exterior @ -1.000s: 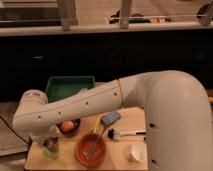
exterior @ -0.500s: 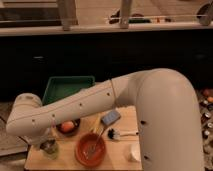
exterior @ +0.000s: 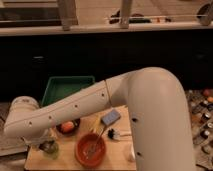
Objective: Stack cups on top of each other
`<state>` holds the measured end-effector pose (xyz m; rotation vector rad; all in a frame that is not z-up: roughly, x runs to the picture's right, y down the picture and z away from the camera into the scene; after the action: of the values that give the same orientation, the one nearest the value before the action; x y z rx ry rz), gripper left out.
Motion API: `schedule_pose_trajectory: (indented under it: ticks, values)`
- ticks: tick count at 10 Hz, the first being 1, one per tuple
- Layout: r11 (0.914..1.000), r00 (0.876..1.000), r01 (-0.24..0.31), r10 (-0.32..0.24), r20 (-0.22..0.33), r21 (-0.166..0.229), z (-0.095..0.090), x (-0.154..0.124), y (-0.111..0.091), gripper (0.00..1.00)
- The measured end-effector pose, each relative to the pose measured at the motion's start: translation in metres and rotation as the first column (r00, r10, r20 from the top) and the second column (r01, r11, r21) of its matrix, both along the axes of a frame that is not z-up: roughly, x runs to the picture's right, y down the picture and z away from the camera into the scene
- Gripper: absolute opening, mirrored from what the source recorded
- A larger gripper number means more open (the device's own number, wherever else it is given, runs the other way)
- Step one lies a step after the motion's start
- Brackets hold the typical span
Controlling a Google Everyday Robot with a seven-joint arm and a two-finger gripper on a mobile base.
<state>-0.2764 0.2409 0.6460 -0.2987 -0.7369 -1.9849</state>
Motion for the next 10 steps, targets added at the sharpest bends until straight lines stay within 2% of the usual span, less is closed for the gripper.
schedule_pose_trajectory:
  ticks: [6, 7, 10]
  values:
    - [0.9993, 1.0, -0.002, 0.001, -0.03, -0.036, 0.013, 0.0, 0.001, 0.01]
    - [0.9991, 0.999, -0.001, -0.001, -0.033, -0.043, 0.014, -0.001, 0.003, 0.07]
    - [0.9984, 0.999, 0.006, -0.008, -0.041, -0.056, 0.015, -0.001, 0.007, 0.37]
